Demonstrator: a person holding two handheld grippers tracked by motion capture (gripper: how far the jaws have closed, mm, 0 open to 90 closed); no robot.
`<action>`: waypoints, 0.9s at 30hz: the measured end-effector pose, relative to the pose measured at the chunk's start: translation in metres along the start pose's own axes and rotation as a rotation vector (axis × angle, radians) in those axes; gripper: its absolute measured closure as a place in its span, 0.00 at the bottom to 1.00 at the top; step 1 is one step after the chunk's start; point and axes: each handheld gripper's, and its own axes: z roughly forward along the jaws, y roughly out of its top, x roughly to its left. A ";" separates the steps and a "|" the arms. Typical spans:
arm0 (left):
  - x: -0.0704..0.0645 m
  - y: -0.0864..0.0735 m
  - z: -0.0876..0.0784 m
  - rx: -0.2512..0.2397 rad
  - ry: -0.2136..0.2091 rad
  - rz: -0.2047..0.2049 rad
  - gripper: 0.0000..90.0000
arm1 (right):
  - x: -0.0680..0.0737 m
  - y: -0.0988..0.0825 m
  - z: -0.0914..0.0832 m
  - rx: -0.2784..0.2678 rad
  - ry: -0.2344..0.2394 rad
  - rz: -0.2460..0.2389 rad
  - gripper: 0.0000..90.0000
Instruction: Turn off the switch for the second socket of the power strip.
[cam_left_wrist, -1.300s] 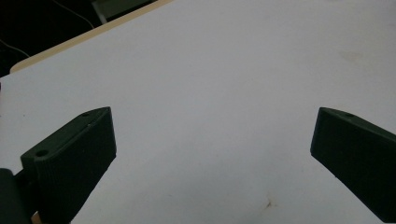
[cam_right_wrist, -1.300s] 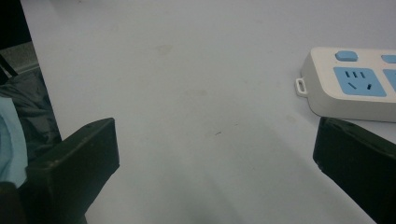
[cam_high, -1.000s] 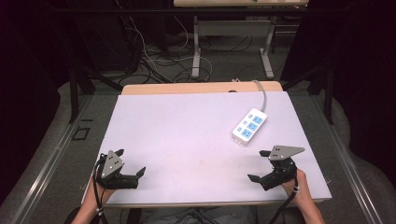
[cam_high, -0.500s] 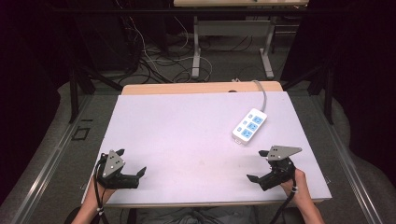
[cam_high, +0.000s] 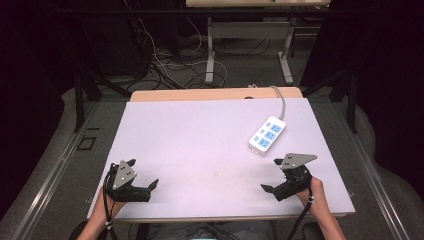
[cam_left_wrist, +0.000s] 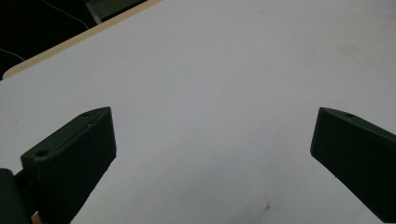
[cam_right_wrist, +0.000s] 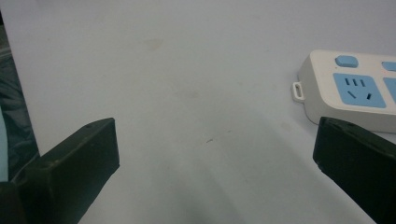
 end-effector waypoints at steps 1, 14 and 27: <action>0.000 0.000 0.000 0.000 0.000 0.000 0.00 | -0.001 0.001 0.000 0.003 -0.002 -0.002 0.00; -0.001 -0.001 -0.002 0.004 0.002 -0.002 0.00 | -0.015 0.010 0.011 0.006 -0.020 0.011 0.00; 0.000 -0.001 0.000 0.011 0.010 -0.003 0.00 | -0.031 0.014 0.021 0.024 -0.015 0.026 0.00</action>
